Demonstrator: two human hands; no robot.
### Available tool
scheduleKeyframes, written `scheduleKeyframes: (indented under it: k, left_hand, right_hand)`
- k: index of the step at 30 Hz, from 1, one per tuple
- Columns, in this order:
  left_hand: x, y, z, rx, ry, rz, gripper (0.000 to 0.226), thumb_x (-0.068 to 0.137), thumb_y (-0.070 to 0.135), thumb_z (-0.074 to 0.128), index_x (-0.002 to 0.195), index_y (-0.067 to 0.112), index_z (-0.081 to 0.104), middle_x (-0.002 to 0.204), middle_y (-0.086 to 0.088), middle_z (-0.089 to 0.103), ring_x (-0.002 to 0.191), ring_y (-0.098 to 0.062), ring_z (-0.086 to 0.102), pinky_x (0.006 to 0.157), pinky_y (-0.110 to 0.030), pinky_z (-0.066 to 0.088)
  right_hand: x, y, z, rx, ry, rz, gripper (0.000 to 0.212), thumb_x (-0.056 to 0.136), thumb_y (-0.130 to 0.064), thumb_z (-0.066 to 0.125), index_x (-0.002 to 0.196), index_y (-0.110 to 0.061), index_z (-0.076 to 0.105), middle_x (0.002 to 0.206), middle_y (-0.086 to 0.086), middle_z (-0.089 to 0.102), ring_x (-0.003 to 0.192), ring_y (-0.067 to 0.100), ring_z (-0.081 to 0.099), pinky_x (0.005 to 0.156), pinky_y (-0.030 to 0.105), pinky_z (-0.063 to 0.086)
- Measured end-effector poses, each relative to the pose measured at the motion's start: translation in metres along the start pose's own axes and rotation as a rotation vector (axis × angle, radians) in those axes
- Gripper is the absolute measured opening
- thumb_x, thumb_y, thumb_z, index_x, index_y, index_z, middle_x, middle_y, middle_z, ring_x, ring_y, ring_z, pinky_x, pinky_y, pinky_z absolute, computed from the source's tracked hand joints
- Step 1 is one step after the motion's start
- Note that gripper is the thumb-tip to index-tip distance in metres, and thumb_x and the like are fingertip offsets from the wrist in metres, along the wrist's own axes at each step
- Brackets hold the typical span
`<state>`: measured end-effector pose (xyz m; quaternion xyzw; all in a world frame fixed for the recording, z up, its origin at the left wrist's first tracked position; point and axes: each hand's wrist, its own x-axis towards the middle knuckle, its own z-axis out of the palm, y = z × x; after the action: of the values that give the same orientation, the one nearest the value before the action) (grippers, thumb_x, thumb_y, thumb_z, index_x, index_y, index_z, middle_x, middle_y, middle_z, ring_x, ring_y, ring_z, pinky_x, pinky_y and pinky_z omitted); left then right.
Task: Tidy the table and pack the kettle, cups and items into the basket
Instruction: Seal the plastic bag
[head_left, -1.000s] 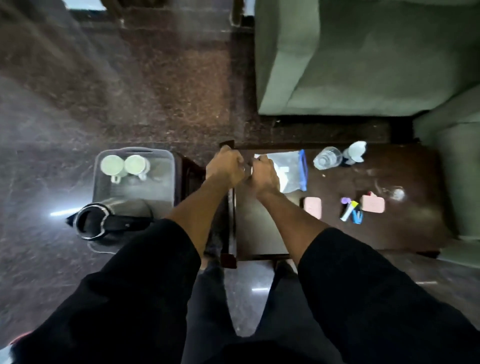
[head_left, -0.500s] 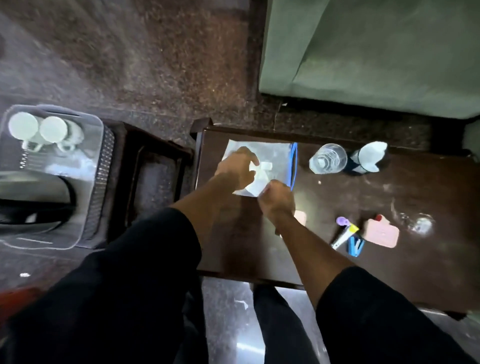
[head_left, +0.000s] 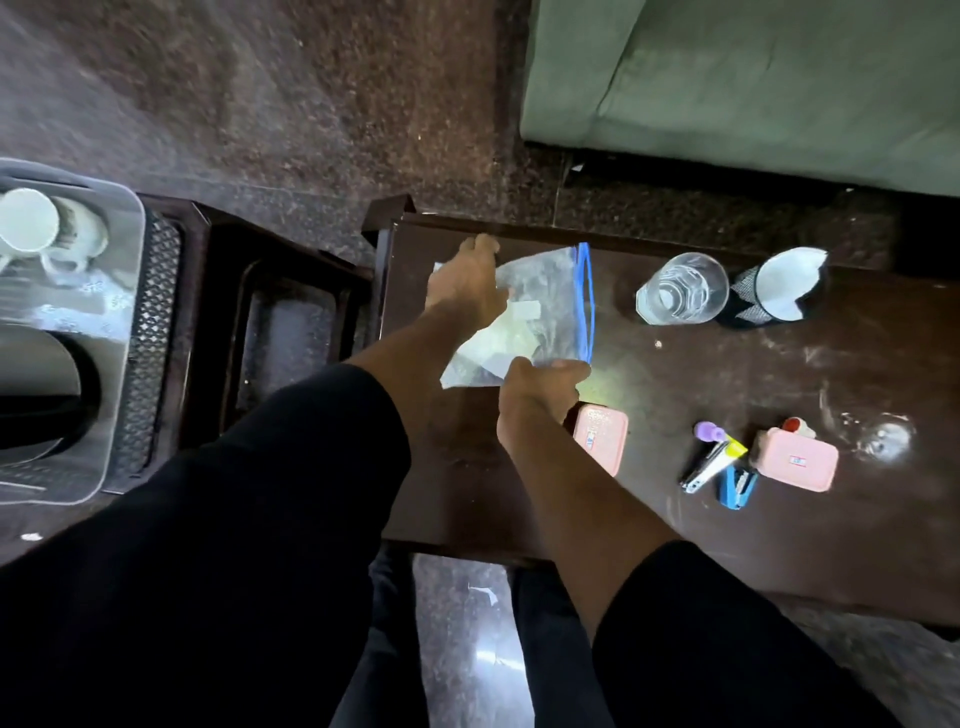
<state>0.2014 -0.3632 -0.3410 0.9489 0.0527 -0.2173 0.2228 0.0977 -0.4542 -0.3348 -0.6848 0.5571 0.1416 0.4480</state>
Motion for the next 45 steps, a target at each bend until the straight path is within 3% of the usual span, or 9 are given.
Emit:
scheduleKeyframes:
  k: [5,10,15,18,21,27,30,39,45]
  left_hand:
    - [-0.002,-0.016,-0.013,-0.029,-0.006,-0.091,0.031,0.089,0.052,0.072,0.103,0.024,0.077,0.119,-0.003,0.064,0.106,-0.030,0.068,0.091,-0.042,0.058]
    - [-0.014,-0.038,-0.027,-0.249,0.060,-0.120,0.035,0.088,0.061,0.065,0.083,0.026,0.064,0.081,0.007,0.067,0.083,-0.023,0.067,0.066,-0.032,0.050]
    - [-0.026,-0.059,-0.029,-0.609,0.038,-0.172,0.031,0.088,0.032,0.080,0.101,0.006,0.068,0.099,-0.013,0.077,0.096,-0.034,0.074,0.084,-0.052,0.060]
    - [-0.032,-0.069,-0.031,-0.657,0.045,-0.186,0.043,0.079,0.023,0.090,0.108,0.007,0.063,0.105,-0.013,0.077,0.099,-0.031,0.075,0.088,-0.049,0.060]
    - [-0.039,-0.081,-0.027,-0.649,0.014,-0.188,0.051,0.073,0.023,0.095,0.110,0.005,0.064,0.107,-0.011,0.077,0.100,-0.029,0.075,0.088,-0.047,0.061]
    - [-0.046,-0.095,-0.020,-0.961,0.089,-0.320,0.055,0.081,0.036,0.089,0.122,0.003,0.071,0.107,-0.011,0.079,0.095,-0.022,0.077,0.089,-0.046,0.063]
    - [-0.052,-0.106,-0.018,-1.039,0.124,-0.378,0.056,0.081,0.021,0.089,0.129,0.001,0.069,0.103,-0.013,0.079,0.083,-0.017,0.074,0.085,-0.042,0.065]
    - [-0.069,-0.131,-0.024,-1.014,0.144,-0.311,0.063,0.070,0.020,0.096,0.124,0.006,0.067,0.063,0.007,0.072,0.061,-0.001,0.071,0.064,-0.017,0.058]
    - [-0.073,-0.137,-0.018,-0.904,0.175,-0.329,0.046,0.091,0.030,0.080,0.126,0.006,0.064,0.082,0.000,0.065,0.070,-0.007,0.061,0.069,-0.022,0.052]
  right_hand:
    - [0.005,0.008,0.008,-0.004,0.049,-0.174,0.046,0.079,-0.022,0.075,0.115,-0.021,0.047,0.121,0.009,0.052,0.098,0.033,0.062,0.086,0.036,0.052]
    - [0.010,0.011,0.009,0.070,0.079,-0.300,0.035,0.080,-0.036,0.075,0.094,-0.030,0.044,0.096,-0.007,0.064,0.071,0.013,0.060,0.070,0.033,0.049]
    - [0.007,0.003,0.012,0.209,-0.020,-0.349,0.026,0.082,-0.024,0.078,0.088,-0.021,0.053,0.084,-0.002,0.066,0.078,0.022,0.070,0.070,0.048,0.062]
    - [0.005,-0.007,0.015,0.305,-0.043,-0.331,0.025,0.085,-0.014,0.075,0.088,-0.011,0.051,0.082,0.006,0.062,0.059,0.013,0.070,0.057,0.042,0.063]
    - [0.002,-0.015,0.018,0.411,-0.071,-0.334,0.030,0.085,-0.006,0.077,0.088,-0.011,0.047,0.084,0.007,0.050,0.052,0.006,0.061,0.055,0.033,0.062]
    - [0.005,-0.017,0.020,0.344,-0.078,-0.308,0.027,0.082,-0.006,0.075,0.078,-0.015,0.051,0.075,0.004,0.054,0.059,0.017,0.056,0.062,0.050,0.061]
    - [0.001,-0.012,0.020,0.316,-0.131,-0.322,0.026,0.084,0.002,0.068,0.074,-0.018,0.054,0.070,-0.001,0.055,0.060,0.016,0.056,0.053,0.032,0.057]
    - [0.007,-0.002,0.009,0.271,-0.333,-0.375,0.025,0.096,0.007,0.056,0.099,-0.008,0.075,0.100,0.012,0.075,0.057,0.015,0.055,0.051,0.022,0.047]
    - [0.013,-0.004,-0.001,0.341,-0.376,-0.292,0.026,0.097,0.012,0.052,0.105,-0.004,0.072,0.123,0.012,0.069,0.080,0.018,0.068,0.058,0.018,0.058]
